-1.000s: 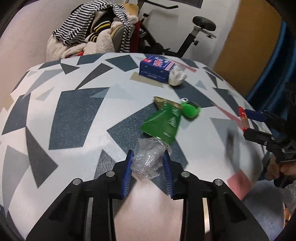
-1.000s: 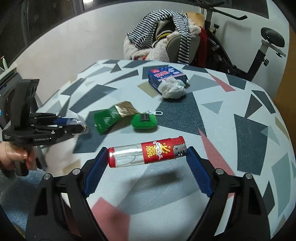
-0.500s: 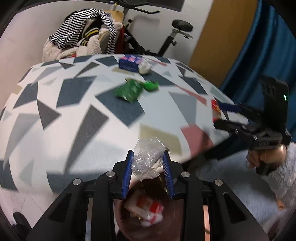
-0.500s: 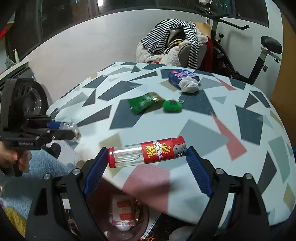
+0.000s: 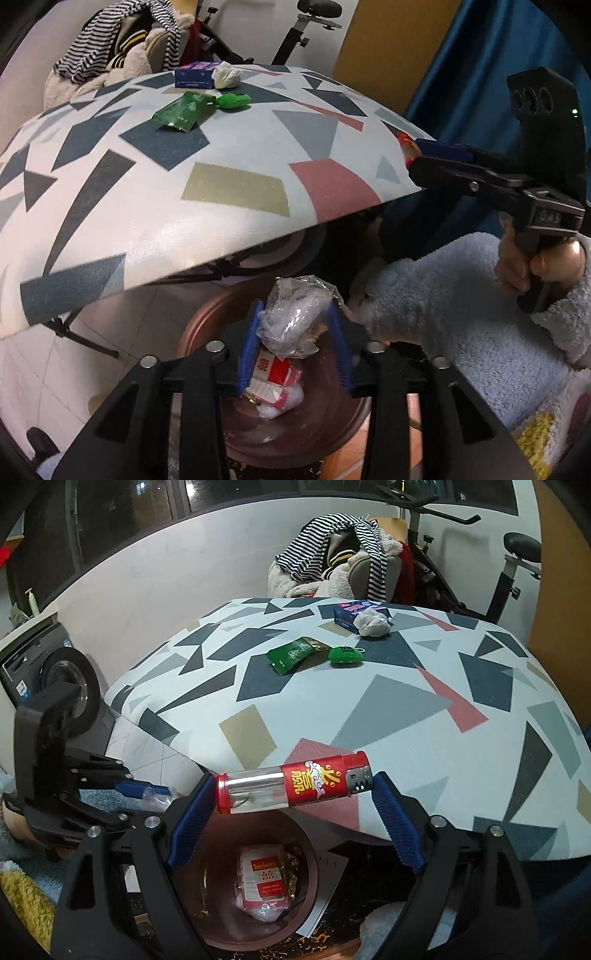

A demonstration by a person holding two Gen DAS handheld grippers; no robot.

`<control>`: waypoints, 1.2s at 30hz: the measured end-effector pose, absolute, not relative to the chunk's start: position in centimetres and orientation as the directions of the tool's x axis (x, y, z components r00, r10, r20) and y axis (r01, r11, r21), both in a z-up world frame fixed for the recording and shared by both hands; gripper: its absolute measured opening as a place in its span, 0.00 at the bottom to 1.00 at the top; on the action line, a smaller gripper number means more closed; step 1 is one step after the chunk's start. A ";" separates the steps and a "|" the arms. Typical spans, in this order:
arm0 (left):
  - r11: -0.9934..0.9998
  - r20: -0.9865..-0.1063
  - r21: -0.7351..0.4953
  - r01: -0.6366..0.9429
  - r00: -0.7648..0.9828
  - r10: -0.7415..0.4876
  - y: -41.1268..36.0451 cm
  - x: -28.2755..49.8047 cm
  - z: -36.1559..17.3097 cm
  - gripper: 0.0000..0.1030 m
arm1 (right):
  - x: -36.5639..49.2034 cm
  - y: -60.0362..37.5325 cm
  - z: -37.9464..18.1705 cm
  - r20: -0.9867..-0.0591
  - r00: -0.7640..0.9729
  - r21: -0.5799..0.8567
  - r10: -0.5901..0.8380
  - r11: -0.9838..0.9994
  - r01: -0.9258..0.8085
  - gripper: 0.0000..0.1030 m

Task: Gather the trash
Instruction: 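Lower both tools over the brown bin and open them to drop the lighter and wrapper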

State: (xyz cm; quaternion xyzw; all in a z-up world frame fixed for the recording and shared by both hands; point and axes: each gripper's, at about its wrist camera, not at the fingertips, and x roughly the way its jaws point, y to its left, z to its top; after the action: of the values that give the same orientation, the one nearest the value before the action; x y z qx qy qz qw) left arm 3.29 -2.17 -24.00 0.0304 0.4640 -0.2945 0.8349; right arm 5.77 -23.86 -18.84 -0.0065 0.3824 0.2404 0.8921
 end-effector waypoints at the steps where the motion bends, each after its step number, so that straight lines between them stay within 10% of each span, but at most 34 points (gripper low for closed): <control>1: 0.825 -0.786 -0.220 0.521 0.405 -0.466 -2.3 3.4 -23.8 0.58 | 5.7 -24.0 -18.9 -0.686 0.592 0.174 0.423 0.886 -0.431 0.81; 36: 0.953 -0.678 -0.169 0.250 0.673 -0.296 8.3 1.8 -18.3 0.78 | 3.0 -15.0 -26.3 -0.821 0.395 0.134 0.413 0.811 -0.570 0.82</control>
State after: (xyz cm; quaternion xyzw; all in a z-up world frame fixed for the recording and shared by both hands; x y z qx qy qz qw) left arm 1.80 8.31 -18.27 -0.0309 0.3758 -0.1493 0.9141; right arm 2.97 -15.03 -26.29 -0.0845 0.4641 0.2956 0.8308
